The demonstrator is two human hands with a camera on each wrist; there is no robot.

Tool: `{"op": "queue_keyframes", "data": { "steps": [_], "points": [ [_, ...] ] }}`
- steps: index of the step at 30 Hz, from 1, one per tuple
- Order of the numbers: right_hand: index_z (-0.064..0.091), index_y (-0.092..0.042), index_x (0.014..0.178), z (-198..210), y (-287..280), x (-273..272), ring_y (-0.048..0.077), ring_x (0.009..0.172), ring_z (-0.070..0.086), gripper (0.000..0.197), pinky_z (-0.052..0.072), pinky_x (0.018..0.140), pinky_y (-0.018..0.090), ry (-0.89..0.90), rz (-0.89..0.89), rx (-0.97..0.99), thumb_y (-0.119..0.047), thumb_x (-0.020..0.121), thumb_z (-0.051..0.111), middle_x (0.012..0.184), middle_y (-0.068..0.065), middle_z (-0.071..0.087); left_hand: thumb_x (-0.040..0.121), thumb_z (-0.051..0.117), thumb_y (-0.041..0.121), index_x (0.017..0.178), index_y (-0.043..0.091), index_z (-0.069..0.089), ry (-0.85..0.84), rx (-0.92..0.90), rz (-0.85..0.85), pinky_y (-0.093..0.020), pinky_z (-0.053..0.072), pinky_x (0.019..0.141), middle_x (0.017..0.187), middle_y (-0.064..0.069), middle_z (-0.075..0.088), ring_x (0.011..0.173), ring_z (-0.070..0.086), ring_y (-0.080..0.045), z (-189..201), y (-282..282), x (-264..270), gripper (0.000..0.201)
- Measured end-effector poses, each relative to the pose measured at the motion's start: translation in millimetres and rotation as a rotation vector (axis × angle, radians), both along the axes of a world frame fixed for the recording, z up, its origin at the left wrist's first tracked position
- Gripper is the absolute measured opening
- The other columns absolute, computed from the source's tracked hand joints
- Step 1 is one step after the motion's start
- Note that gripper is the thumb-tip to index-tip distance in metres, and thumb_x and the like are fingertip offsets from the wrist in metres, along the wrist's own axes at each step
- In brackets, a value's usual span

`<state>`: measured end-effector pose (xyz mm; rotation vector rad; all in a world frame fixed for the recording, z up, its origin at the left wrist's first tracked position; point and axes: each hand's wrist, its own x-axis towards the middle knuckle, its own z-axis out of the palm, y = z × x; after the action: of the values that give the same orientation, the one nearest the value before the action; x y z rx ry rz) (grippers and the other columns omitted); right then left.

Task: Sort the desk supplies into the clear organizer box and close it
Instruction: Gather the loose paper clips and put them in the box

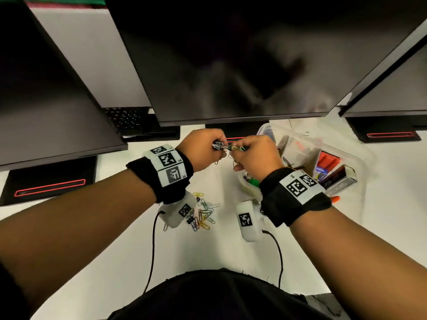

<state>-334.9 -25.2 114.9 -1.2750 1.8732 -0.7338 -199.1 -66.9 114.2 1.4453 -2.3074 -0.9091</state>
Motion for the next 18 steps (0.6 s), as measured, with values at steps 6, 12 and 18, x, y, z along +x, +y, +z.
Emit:
{"op": "queue_keyframes", "data": {
  "steps": [6, 12, 18],
  "points": [
    [0.073, -0.01, 0.085, 16, 5, -81, 0.032, 0.066, 0.07, 0.01, 0.058, 0.067, 0.037, 0.101, -0.183, -0.048, -0.004, 0.083, 0.065, 0.08, 0.012, 0.07, 0.081, 0.068, 0.019, 0.094, 0.018, 0.067, 0.098, -0.034, -0.034, -0.018, 0.035, 0.07, 0.094, 0.002, 0.069, 0.079, 0.058, -0.011, -2, -8, -82, 0.013],
    [0.07, -0.005, 0.092, 7, 9, -136, 0.009, 0.04, 0.062, 0.01, 0.054, 0.051, 0.022, 0.145, -0.284, 0.077, -0.008, 0.084, 0.067, 0.077, 0.011, 0.067, 0.081, 0.068, 0.021, 0.1, 0.017, 0.067, 0.109, -0.036, -0.078, -0.018, 0.033, 0.074, 0.109, -0.002, 0.066, 0.097, 0.059, -0.02, -16, -2, -145, 0.019],
    [0.07, -0.014, 0.102, -14, 8, -144, 0.03, 0.087, 0.07, 0.023, 0.056, 0.087, 0.042, 0.189, -0.3, 0.13, -0.01, 0.079, 0.069, 0.101, 0.014, 0.072, 0.086, 0.065, 0.019, 0.119, 0.016, 0.058, 0.077, 0.093, -0.089, -0.025, 0.046, 0.087, 0.121, -0.004, 0.063, 0.108, 0.06, -0.021, -32, 2, -168, 0.033]
  ]
}}
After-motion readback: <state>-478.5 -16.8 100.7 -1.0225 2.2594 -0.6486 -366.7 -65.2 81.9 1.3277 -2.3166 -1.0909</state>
